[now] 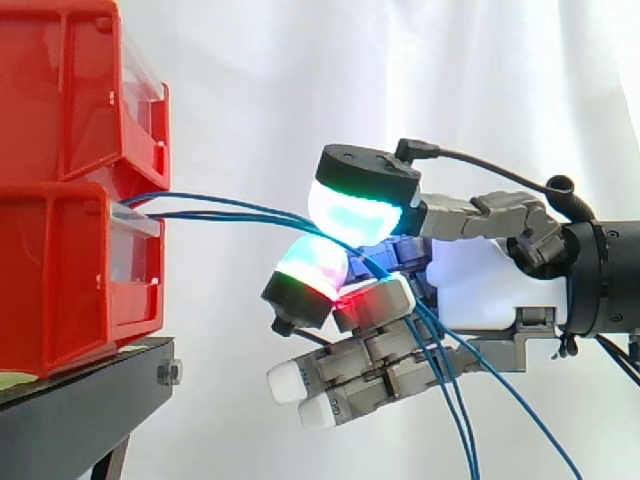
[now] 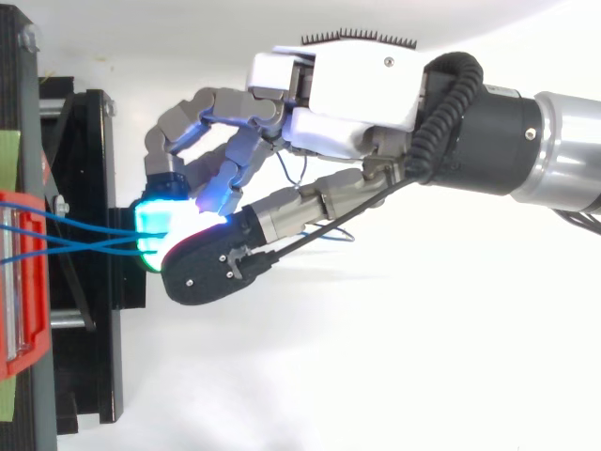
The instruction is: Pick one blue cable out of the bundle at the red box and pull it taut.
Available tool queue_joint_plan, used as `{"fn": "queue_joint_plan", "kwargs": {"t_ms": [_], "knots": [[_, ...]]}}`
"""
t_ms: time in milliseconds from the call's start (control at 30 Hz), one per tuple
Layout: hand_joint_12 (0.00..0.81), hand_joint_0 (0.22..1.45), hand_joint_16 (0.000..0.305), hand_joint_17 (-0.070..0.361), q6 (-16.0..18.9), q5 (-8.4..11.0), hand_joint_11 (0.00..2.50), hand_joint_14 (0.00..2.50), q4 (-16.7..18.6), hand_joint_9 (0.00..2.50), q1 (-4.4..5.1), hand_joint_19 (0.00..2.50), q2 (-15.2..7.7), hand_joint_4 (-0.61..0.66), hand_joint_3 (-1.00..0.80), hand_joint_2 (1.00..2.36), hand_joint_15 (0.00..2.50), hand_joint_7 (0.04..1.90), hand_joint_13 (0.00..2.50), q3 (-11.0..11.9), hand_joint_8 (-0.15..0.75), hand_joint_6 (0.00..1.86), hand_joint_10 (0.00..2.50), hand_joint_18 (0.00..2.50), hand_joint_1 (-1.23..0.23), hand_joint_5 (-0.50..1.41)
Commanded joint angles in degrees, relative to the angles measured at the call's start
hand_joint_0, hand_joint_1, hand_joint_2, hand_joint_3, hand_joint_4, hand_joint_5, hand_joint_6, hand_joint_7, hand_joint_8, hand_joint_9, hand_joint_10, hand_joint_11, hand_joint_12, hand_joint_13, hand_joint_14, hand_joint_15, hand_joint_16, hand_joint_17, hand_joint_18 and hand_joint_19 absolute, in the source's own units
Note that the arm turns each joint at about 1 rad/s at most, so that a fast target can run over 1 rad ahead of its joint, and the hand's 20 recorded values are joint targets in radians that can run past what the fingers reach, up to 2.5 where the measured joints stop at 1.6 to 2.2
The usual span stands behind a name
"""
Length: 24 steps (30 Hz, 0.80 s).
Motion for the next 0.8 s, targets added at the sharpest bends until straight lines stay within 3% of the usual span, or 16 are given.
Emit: {"fn": "queue_joint_plan", "kwargs": {"t_ms": [0, 233, 500, 767], "knots": [[0.382, 0.77, 0.058, 0.13, 0.0, 0.06, 1.45, 0.01, 0.06, 1.15, -0.01, 0.23, 0.0, 0.1, -0.38, 1.01, 0.39, 1.18, 0.7, 0.0, 0.365, 0.91, 0.01, 0.52, -0.92, -0.17], [0.379, 0.81, 0.057, 0.129, 0.0, 0.06, 1.46, 0.02, -0.02, 1.14, -0.01, 0.23, 0.0, 0.09, -0.5, 1.0, 0.39, 1.18, 0.7, 0.0, 0.358, 0.91, 0.01, 0.54, -0.93, -0.18], [0.374, 0.83, 0.057, 0.128, -0.09, 0.06, 1.46, 0.02, 0.15, 1.14, -0.01, 0.24, 0.0, 0.03, -0.5, 1.0, 0.39, 1.13, 0.7, 0.0, 0.342, 0.92, 0.01, 0.53, -0.91, -0.18], [0.373, 0.78, 0.057, 0.127, -0.18, 0.15, 1.44, 0.02, 0.24, 1.13, -0.01, 0.21, 0.0, 0.13, -0.5, 1.0, 0.39, 1.02, 0.71, 0.0, 0.341, 0.93, 0.01, 0.55, -0.96, -0.18]]}}
